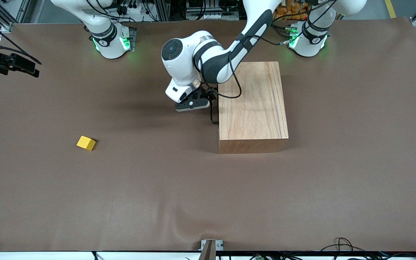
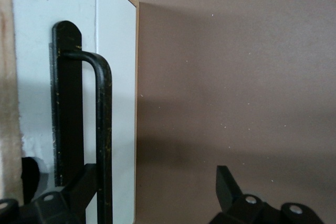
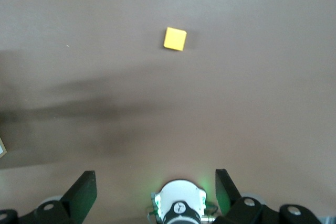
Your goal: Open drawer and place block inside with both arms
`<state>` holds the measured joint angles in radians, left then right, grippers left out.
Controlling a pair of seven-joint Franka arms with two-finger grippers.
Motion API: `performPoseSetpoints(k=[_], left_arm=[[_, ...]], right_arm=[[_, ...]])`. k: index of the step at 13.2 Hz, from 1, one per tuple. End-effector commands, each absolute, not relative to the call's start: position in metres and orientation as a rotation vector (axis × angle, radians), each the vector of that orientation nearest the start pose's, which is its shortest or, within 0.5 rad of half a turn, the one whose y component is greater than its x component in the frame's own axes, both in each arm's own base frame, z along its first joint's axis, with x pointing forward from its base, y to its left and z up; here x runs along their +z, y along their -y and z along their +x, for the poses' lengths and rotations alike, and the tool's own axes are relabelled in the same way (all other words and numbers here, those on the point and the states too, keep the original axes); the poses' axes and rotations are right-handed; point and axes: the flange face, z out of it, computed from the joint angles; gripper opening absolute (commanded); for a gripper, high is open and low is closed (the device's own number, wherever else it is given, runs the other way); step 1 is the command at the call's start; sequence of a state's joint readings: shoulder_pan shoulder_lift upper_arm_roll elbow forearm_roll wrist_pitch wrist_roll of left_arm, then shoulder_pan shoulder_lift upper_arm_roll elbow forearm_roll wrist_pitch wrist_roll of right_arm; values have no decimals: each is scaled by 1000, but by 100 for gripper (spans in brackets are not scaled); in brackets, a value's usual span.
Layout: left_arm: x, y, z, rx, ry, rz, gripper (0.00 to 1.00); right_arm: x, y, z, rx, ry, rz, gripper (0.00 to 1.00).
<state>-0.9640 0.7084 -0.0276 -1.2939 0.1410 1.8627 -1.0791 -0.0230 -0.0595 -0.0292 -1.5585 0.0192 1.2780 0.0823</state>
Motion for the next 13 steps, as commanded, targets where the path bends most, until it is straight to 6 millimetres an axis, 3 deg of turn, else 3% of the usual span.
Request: performPoseSetpoints(k=[1,3,5,7,10,13], left_arm=[[323,599,411,-71,26,-2941,100],[321,598,411,-71,22,-2936,100],[321,600,406,-61,12,-2925,100],[316,598,406,-48,14,-2918,100],[302,599,406,-37,11,-2904,100],[303,599,407,-42,10,-2911,100]], right_arm=[[651,29,470,345,-236,-3094,100],[651,26,461,350,-229,-3096,100],[635,27,462,385,-232,-3092,100],[632,27,468,352,-231,-3097,100],[610,27,477,331,-233,-3099,100],[573,25,503,355,-223,-3099,100]])
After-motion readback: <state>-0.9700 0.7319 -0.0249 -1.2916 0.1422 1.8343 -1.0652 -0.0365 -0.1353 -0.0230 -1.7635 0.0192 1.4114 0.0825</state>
